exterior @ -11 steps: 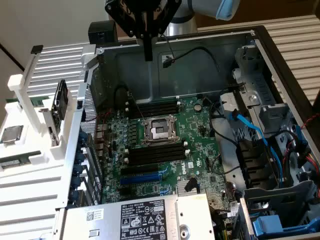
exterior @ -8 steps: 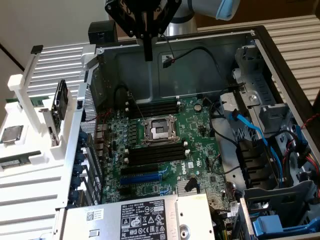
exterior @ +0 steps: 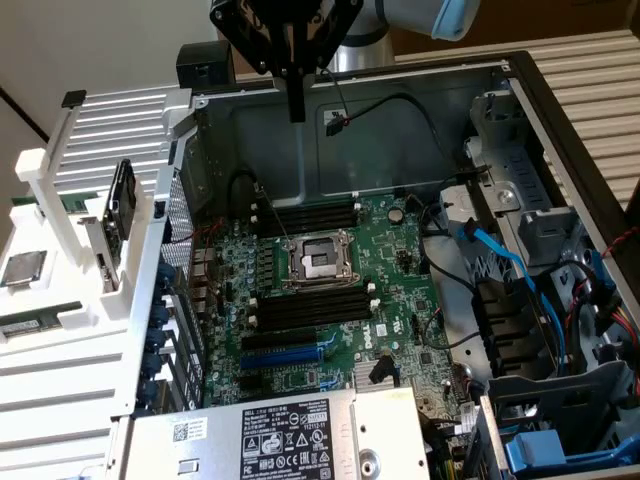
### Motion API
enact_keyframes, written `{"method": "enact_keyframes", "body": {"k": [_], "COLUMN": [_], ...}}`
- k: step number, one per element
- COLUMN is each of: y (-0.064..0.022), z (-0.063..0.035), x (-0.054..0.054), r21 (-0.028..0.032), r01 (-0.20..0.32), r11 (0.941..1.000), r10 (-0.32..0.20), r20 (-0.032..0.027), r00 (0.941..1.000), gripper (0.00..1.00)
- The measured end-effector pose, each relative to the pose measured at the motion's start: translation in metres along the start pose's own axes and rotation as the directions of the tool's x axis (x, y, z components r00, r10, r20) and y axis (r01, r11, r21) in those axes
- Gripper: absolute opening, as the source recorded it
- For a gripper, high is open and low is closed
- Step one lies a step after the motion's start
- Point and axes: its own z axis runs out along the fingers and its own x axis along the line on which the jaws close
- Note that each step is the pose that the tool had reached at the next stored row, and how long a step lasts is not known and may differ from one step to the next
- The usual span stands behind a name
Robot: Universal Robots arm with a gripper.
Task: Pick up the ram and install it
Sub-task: 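Reach for the ram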
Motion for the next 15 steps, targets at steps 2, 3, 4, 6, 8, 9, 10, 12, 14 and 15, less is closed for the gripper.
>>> {"method": "enact_keyframes", "body": {"k": [2, 3, 4, 6, 8, 9, 10, 12, 14, 15], "y": [0.0, 0.0, -0.0002, -0.0006, -0.001, -0.0011, -0.0013, -0.0017, -0.0022, -0.0024], "z": [0.0, 0.0, -0.0002, -0.0002, -0.0003, -0.0004, -0.0005, -0.0006, -0.0007, -0.0008], "x": [0.0, 0.0, 0.003, 0.009, 0.014, 0.016, 0.019, 0.024, 0.031, 0.034], "r21": [0.0, 0.0, 0.0001, -0.0003, -0.0005, -0.0008, -0.0009, -0.0012, -0.0015, -0.0016], "r01": [0.0, 0.0, 0.0, 0.0, 0.0, 0.001, 0.001, 0.001, 0.001, 0.001], "r11": [1.0, 1.0, 1.0, 1.0, 1.0, 1.0, 1.0, 1.0, 1.0, 1.0], "r10": [0.0, 0.0, 0.0, 0.0, 0.0, 0.0, -0.001, -0.001, -0.001, -0.001], "r20": [0.0, 0.0, 0.0015, 0.0048, 0.0086, 0.0114, 0.013, 0.0176, 0.023, 0.0237], "r00": [1.0, 1.0, 1.0, 1.0, 1.0, 0.9999, 0.9999, 0.9998, 0.9997, 0.9997], "gripper": [0.1, 0.1, 0.1, 0.1, 0.1, 0.1, 0.1, 0.1, 0.1, 0.1]}}
